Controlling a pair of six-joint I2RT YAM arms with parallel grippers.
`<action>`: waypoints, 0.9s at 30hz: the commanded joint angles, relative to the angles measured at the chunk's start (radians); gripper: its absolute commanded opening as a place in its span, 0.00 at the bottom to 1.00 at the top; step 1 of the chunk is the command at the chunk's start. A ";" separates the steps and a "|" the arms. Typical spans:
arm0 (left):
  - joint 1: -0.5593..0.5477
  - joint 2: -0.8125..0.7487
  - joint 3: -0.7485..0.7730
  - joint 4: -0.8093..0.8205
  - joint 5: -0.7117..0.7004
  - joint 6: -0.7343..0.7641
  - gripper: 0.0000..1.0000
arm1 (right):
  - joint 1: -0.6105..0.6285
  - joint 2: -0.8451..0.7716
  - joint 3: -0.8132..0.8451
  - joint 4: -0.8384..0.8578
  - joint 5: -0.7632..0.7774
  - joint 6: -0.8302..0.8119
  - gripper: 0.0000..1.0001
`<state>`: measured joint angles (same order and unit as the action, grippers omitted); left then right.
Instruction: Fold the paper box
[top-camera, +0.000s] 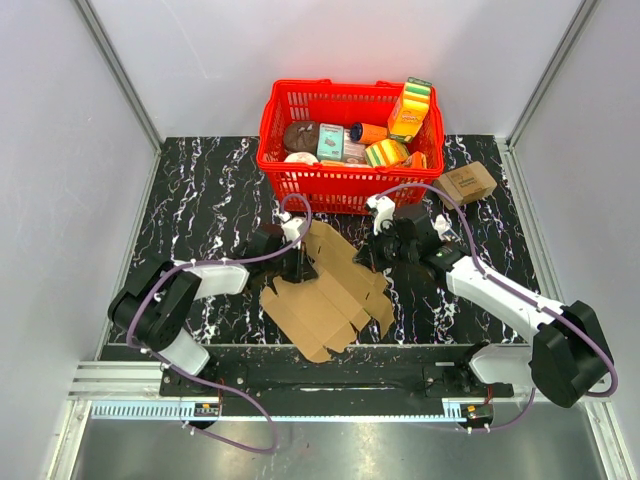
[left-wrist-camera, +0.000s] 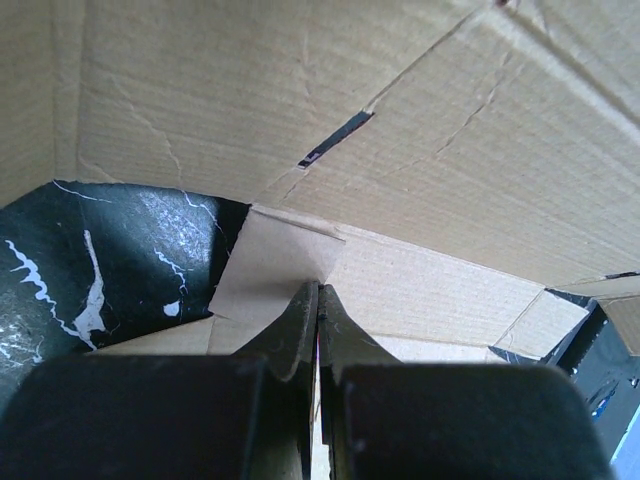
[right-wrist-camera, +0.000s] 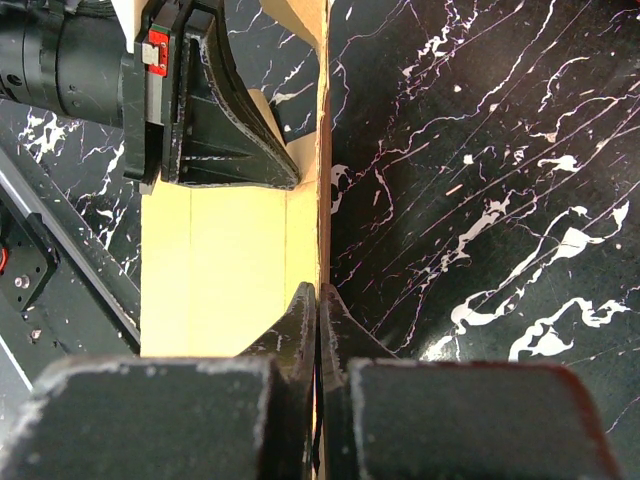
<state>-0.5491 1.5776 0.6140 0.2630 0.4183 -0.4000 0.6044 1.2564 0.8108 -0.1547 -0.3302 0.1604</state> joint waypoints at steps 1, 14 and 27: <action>-0.003 -0.020 0.027 0.015 -0.006 0.015 0.00 | 0.012 -0.008 0.016 0.027 0.022 -0.015 0.00; 0.000 -0.465 0.020 -0.260 -0.050 0.066 0.00 | 0.012 -0.046 -0.002 0.041 0.019 -0.067 0.00; 0.095 -0.508 0.131 -0.266 -0.207 0.047 0.00 | 0.050 -0.111 -0.015 -0.031 0.040 -0.206 0.00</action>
<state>-0.4603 1.0454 0.6750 -0.0303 0.2611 -0.3489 0.6266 1.1782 0.7994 -0.1734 -0.3145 0.0204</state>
